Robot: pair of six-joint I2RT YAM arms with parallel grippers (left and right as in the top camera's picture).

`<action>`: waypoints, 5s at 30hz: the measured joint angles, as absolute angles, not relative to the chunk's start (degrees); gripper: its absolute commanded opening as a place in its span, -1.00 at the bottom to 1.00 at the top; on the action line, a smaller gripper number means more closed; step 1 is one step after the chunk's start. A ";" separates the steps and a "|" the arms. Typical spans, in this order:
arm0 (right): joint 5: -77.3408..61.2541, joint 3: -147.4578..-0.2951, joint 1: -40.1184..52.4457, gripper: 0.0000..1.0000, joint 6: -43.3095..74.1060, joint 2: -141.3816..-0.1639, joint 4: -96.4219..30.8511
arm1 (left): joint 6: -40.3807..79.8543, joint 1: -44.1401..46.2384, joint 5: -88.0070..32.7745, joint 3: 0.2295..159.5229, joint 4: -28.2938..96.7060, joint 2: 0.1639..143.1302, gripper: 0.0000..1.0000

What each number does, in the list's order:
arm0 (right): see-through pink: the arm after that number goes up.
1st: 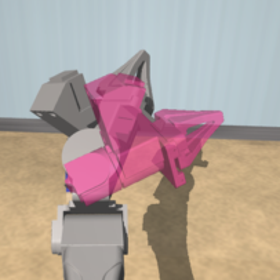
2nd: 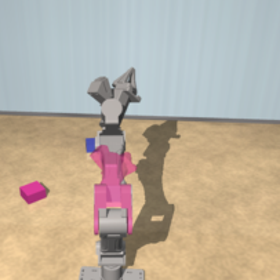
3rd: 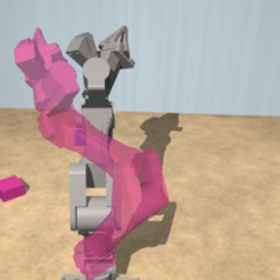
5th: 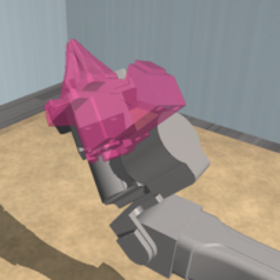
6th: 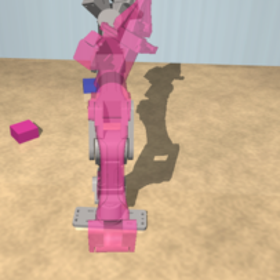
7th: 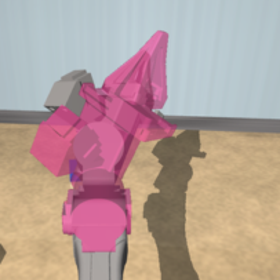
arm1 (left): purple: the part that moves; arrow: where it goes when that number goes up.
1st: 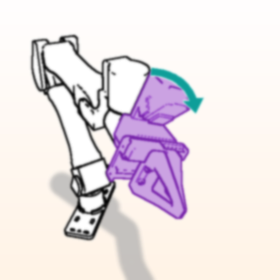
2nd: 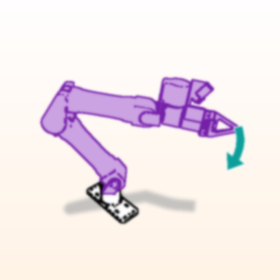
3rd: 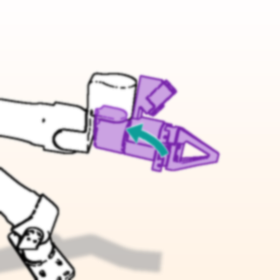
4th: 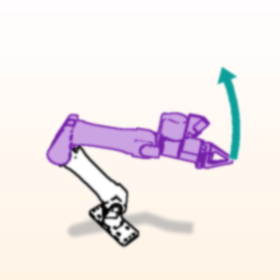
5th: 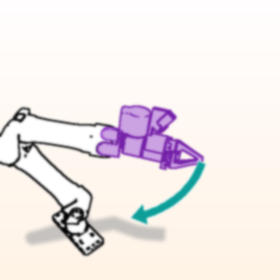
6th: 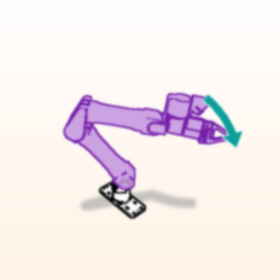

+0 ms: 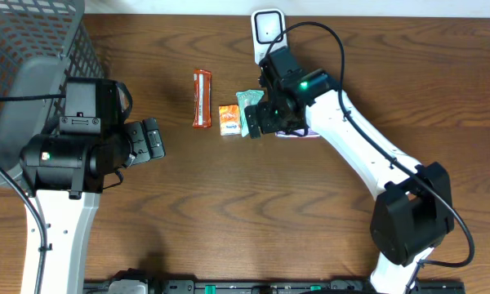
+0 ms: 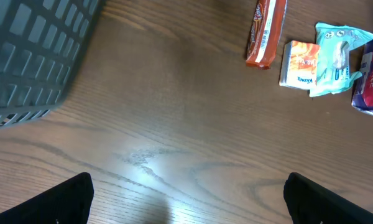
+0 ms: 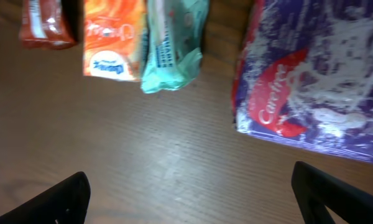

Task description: Scan the item barcode

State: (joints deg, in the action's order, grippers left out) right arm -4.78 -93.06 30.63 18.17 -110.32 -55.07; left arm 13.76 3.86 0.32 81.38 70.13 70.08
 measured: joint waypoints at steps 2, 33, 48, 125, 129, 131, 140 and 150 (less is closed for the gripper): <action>-2.94 -93.06 30.79 0.98 18.17 -110.32 -55.13 | 13.76 3.86 0.32 81.38 70.13 70.08 0.95; 1.19 -93.06 31.05 0.99 18.15 -110.32 -55.09 | 13.76 3.86 0.30 81.38 70.13 70.08 0.96; 6.50 -93.06 31.05 0.98 18.15 -110.32 -54.96 | 13.76 3.86 0.32 81.38 70.13 70.06 0.96; 21.63 -93.03 31.99 0.47 13.47 -125.01 -47.29 | 13.76 3.86 0.32 81.38 70.13 70.06 0.96; 24.38 -93.06 32.27 -0.62 13.08 -125.80 -47.90 | 13.76 3.86 0.32 81.38 70.13 70.06 0.96; 25.80 -93.25 32.29 -0.98 13.34 -125.84 -48.25 | 13.76 3.86 0.32 81.38 70.13 70.06 0.95; 21.37 -98.67 30.20 -0.98 15.88 -125.78 -57.04 | 13.76 3.86 0.30 81.38 70.15 70.08 0.96; -11.05 -107.28 17.89 -0.98 9.85 -119.52 -62.11 | 13.76 3.86 0.30 81.38 70.13 70.08 0.96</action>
